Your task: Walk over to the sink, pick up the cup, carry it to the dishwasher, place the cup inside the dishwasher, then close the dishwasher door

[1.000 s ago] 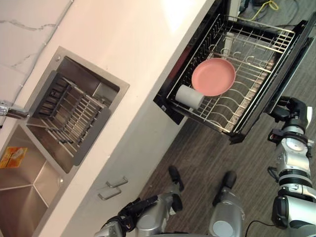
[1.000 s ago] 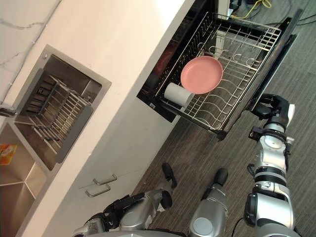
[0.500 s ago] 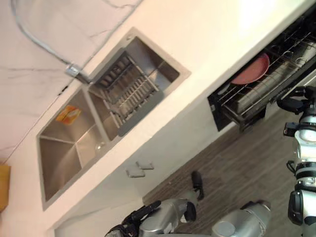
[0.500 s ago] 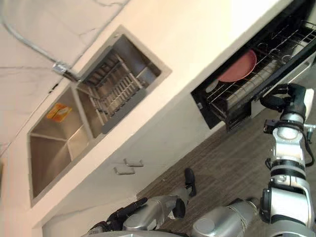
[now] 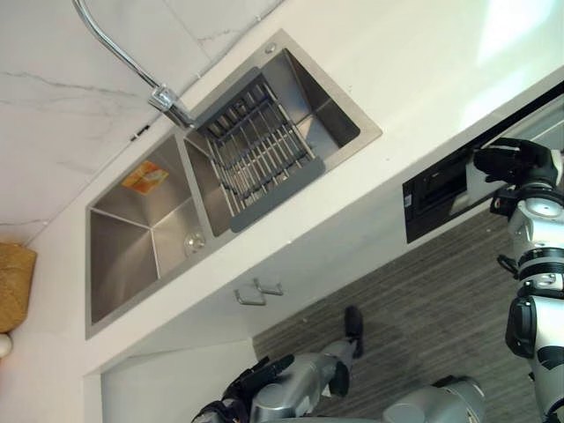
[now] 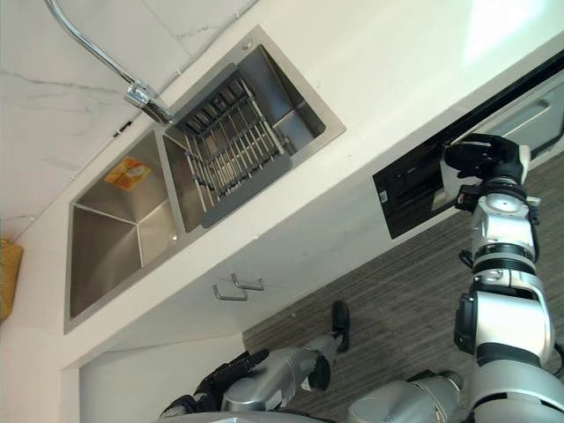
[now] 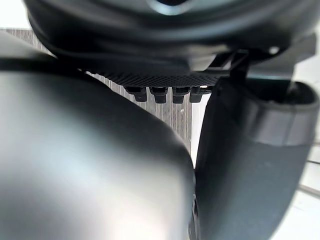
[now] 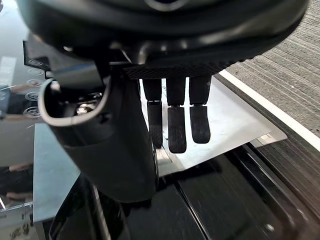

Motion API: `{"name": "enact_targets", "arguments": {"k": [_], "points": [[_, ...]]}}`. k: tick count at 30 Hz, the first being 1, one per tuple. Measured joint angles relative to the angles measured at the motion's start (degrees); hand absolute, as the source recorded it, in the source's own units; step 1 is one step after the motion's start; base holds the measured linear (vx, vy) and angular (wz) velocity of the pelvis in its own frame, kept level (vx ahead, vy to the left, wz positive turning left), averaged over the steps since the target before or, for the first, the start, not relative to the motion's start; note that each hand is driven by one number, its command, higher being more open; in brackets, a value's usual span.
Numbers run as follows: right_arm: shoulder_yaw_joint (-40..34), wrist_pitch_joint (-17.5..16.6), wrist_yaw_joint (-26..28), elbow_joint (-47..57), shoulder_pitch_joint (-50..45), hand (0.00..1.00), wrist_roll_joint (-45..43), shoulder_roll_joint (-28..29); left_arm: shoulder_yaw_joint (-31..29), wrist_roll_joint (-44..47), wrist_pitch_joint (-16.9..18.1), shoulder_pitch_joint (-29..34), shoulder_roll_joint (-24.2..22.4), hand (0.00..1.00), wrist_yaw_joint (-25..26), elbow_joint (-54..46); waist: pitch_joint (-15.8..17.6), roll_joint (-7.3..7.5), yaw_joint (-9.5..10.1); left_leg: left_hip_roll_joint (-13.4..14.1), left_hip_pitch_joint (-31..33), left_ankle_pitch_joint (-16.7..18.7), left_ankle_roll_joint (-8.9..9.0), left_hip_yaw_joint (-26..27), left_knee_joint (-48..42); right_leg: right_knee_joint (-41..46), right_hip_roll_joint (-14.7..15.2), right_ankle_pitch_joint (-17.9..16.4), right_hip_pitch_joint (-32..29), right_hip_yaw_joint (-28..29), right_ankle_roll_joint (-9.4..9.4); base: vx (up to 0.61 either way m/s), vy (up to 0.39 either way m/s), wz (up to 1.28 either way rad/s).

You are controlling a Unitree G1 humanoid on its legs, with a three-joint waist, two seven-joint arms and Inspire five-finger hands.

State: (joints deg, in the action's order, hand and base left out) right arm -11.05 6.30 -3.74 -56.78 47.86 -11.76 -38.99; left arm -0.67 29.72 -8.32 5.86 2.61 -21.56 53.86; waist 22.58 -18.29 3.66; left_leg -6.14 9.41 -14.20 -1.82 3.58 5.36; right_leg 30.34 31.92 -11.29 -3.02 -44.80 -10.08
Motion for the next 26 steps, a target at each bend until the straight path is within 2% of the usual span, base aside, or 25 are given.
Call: {"name": "enact_targets", "arguments": {"k": [1, 2, 4, 5, 7, 9, 11, 13, 14, 15, 16, 17, 18, 20, 21, 22, 23, 24, 25, 26], "points": [[-0.1, -0.4, 1.1, 0.0, -0.4, 1.00, -0.4, 0.7, 0.0, 0.5, 0.0, 0.0, 0.4, 1.00, -0.3, 0.0, 0.1, 0.63, 0.22, 0.5, 0.2, 0.0, 0.02, 0.5, 0.0, -0.6, -0.7, 0.2, -0.5, 0.5, 0.28, -0.03, -0.076, -0.46], [-1.7, -1.5, 3.4, 0.1, -2.5, 1.00, -2.5, 2.4, 0.0, 1.0, -0.1, -0.3, 1.2, 1.00, -0.9, 0.0, 0.1, 2.21, 0.50, 1.4, 0.3, 0.1, 0.14, 1.3, 0.0, -1.7, -2.0, 0.6, -1.0, 1.3, 0.58, 0.02, -0.088, -0.40], [-5.1, -3.2, 7.2, 0.2, -9.8, 1.00, -5.0, 7.7, 0.0, 2.1, -0.5, -0.7, 2.7, 1.00, -0.9, 0.3, -1.0, 5.93, 0.71, 2.2, 0.3, 0.4, 0.55, 1.9, 0.0, -3.4, -3.3, 1.3, -1.0, 1.9, 0.08, 0.08, -0.116, -0.25], [-7.4, -4.2, 8.2, -0.6, -16.4, 1.00, -4.2, 12.0, 0.0, 2.6, -1.8, -1.2, 3.8, 1.00, -0.6, 0.5, -1.7, 8.11, 0.53, 2.5, -0.2, 0.7, 0.97, 1.8, 0.0, -5.0, -4.3, 1.8, 0.0, 2.0, 0.04, 0.14, -0.115, -0.04], [-9.1, -4.5, 8.1, -1.9, -21.4, 1.00, -2.7, 15.4, 0.0, 2.9, -2.9, -1.9, 4.6, 1.00, 0.4, 0.6, -1.7, 9.83, 0.34, 2.6, -0.6, 1.1, 1.15, 1.7, -0.1, -6.0, -5.0, 2.1, 0.8, 2.4, 0.25, 0.13, -0.090, 0.03], [-13.3, -4.1, 7.3, -5.7, -29.1, 1.00, -2.3, 20.7, -0.4, 2.8, -4.9, -3.0, 5.9, 1.00, 1.3, 1.0, -1.3, 11.79, 0.04, 2.4, -1.9, 2.0, 1.19, 1.4, -0.3, -6.7, -5.5, 2.9, 2.1, 4.0, 1.41, 0.14, -0.050, 0.05], [-16.2, -3.9, 6.0, -8.0, -36.8, 1.00, -1.1, 24.3, -1.6, 2.9, -6.1, -3.0, 5.9, 1.00, 1.9, 1.6, -1.4, 12.41, -0.68, 2.3, -3.7, 3.5, 0.96, 1.0, -0.1, -5.2, -5.4, 4.5, 2.8, 6.9, 3.92, 0.14, 0.013, 0.04], [-17.7, -3.9, 3.4, -8.6, -44.5, 1.00, 2.0, 27.6, -3.2, 2.7, -6.3, -2.7, 5.7, 1.00, 2.4, 3.1, -1.6, 13.17, -2.40, 2.4, -6.4, 5.1, -0.41, 0.2, 0.0, -0.3, -4.8, 7.7, 2.6, 10.5, 9.01, 0.18, 0.063, 0.04], [-21.5, -4.7, 1.9, -9.1, -48.1, 1.00, 1.8, 30.1, -4.0, 1.9, -5.6, -1.2, 5.9, 1.00, 2.5, 4.0, -3.4, 14.01, -3.44, 2.5, -8.5, 6.2, -0.60, 0.1, 0.0, 4.6, -4.7, 11.9, 0.7, 15.2, 14.64, 0.18, 0.080, -0.07], [-22.0, -5.4, 1.6, -8.0, -48.9, 1.00, 2.1, 30.8, -4.4, 1.6, -5.2, -0.9, 6.1, 1.00, 2.5, 4.4, -4.1, 14.36, -3.61, 2.6, -9.4, 6.6, -0.90, 0.0, 0.0, 6.2, -4.9, 13.5, 0.2, 17.7, 14.96, 0.17, 0.061, -0.05], [-22.2, -5.9, 1.3, -7.2, -50.1, 1.00, 3.0, 31.4, -4.4, 0.7, -4.7, -0.8, 6.3, 1.00, 2.5, 4.6, -4.9, 15.14, -3.98, 3.0, -10.5, 6.9, -1.32, -0.7, -0.1, 7.9, -6.2, 12.9, -0.6, 21.4, 13.69, 0.08, -0.017, 0.19], [-22.2, -6.2, 1.3, -7.1, -50.6, 1.00, 3.2, 32.0, -4.3, -0.1, -4.3, -0.8, 6.9, 1.00, 2.5, 4.6, -5.4, 15.75, -4.57, 3.4, -10.9, 6.9, -1.38, -2.1, -0.1, 8.4, -8.6, 9.6, -0.6, 23.7, 10.83, 0.08, -0.069, 0.63], [-22.2, -6.4, 1.2, -7.1, -51.3, 1.00, 3.7, 33.1, -4.3, -0.6, -3.3, -0.9, 7.5, 1.00, 2.5, 4.6, -6.1, 16.68, -5.02, 3.7, -11.1, 6.9, -1.41, -4.5, -0.1, 8.2, -13.3, 4.8, -0.6, 26.4, 8.69, 0.08, -0.106, 0.80], [-22.2, -7.0, 1.2, -7.2, -53.0, 1.00, 4.1, 34.9, -4.6, -1.7, -2.4, -1.1, 7.6, 1.00, 2.9, 5.3, -7.3, 17.88, -4.70, 3.8, -11.5, 6.9, -1.48, -6.8, -0.1, 3.5, -19.5, -0.4, -0.3, 28.0, 7.16, 0.05, -0.086, 0.72], [-21.8, -7.3, 1.3, -7.4, -53.5, 1.00, 4.2, 35.5, -4.6, -1.8, -2.3, -1.0, 7.6, 1.00, 2.9, 5.4, -7.9, 17.91, -4.74, 3.8, -11.5, 6.9, -1.49, -7.8, -0.1, -2.0, -22.3, -1.1, 0.2, 28.8, 6.73, 0.03, -0.100, 0.60], [-20.1, -7.5, 1.3, -7.5, -53.7, 1.00, 4.2, 36.0, -4.7, -2.4, -2.2, -1.0, 7.4, 1.00, 2.9, 5.4, -8.3, 18.13, -4.76, 3.8, -11.4, 6.9, -1.49, -8.6, -0.1, -11.0, -25.7, -0.9, 0.5, 30.7, 6.63, 0.03, -0.164, 0.51], [-18.6, -8.1, 1.6, -7.5, -53.4, 1.00, 4.4, 36.6, -5.5, -3.0, -1.9, -1.1, 7.3, 1.00, 2.9, 5.5, -8.5, 18.46, -4.82, 3.5, -10.7, 7.0, -1.49, -8.9, 0.0, -19.3, -28.1, 1.8, 1.4, 33.7, 7.40, 0.02, -0.148, 0.53], [-18.4, -8.6, 1.8, -7.4, -53.3, 1.00, 4.8, 36.8, -5.8, -3.2, -1.9, -1.1, 7.2, 1.00, 2.9, 6.0, -9.0, 18.20, -5.10, 3.5, -10.1, 7.4, -1.67, -8.8, 0.0, -21.2, -28.7, 3.1, 2.1, 34.2, 6.93, 0.07, -0.116, 0.65], [-18.9, -9.6, 2.0, -7.3, -53.9, 1.00, 5.4, 37.6, -6.6, -4.2, -1.8, -1.7, 7.1, 1.00, 2.8, 6.7, -9.8, 19.31, -4.95, 2.7, -8.9, 8.8, -1.41, -4.5, -3.1, -21.7, -27.3, 3.7, 1.3, 32.5, 5.44, 0.13, -0.067, 0.75], [-18.8, -10.7, 1.8, -6.7, -54.7, 1.00, 5.5, 37.8, -7.8, -4.5, -1.6, -1.9, 6.9, 1.00, 3.0, 6.7, -9.7, 19.55, -4.74, 2.5, -8.4, 14.4, -2.13, 2.3, -11.8, -18.0, -25.8, 2.6, 1.6, 31.4, 1.75, 0.13, -0.042, 0.54]]}}
